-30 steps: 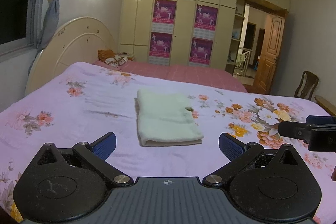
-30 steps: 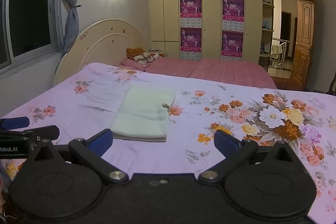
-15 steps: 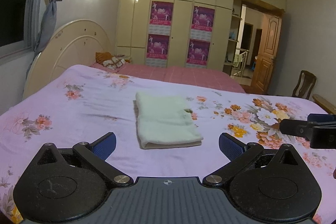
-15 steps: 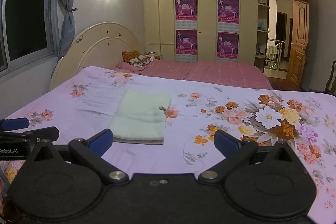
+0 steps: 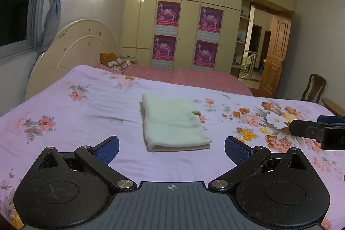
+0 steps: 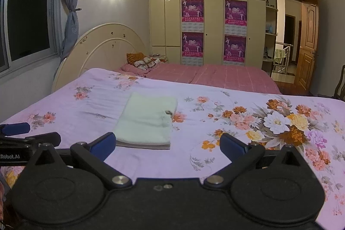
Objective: Fold small clothes
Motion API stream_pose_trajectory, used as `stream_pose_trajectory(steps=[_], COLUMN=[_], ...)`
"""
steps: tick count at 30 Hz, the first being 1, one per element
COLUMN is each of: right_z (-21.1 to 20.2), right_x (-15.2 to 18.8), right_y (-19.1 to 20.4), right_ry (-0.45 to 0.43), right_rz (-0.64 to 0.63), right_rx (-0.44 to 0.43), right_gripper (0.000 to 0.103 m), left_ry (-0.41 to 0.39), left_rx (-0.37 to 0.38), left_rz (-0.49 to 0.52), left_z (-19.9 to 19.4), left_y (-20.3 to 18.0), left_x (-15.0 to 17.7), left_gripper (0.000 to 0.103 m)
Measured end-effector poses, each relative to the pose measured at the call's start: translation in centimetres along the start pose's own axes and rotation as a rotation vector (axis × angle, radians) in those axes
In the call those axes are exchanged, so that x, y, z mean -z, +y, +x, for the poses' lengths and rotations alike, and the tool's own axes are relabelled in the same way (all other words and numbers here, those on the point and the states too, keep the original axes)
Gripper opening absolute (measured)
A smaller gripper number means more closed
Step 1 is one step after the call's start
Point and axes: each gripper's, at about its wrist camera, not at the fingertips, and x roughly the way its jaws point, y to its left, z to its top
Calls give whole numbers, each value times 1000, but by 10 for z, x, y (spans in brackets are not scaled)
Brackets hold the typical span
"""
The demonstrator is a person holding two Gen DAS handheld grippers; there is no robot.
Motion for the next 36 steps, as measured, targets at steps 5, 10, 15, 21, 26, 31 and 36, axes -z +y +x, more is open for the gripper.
stream_pose_trajectory(steps=[5, 10, 15, 21, 26, 31, 36], right_z=[0, 1, 1, 1, 2, 2, 2], right_x=[0, 0, 0, 0, -1, -1, -1], right_y=[0, 1, 0, 1, -1, 0, 1], right_ry=[0, 5, 3, 2, 3, 3, 4], right_rz=[0, -2, -1, -2, -3, -4, -4], right_rx=[0, 0, 0, 0, -1, -1, 1], right_gripper=[102, 102, 102, 102, 102, 102, 102], left_ry=[0, -1, -4, -7, -8, -9, -13], left_rx=[-2, -4, -4, 0, 3, 9, 17], left_rz=[7, 11, 19, 23, 22, 24, 35], left_z=[0, 1, 3, 4, 2, 4, 6], left_y=[-1, -3, -4, -8, -8, -9, -11], left_x=[0, 0, -1, -1, -1, -1, -2], left_gripper=[103, 103, 103, 103, 103, 103, 103])
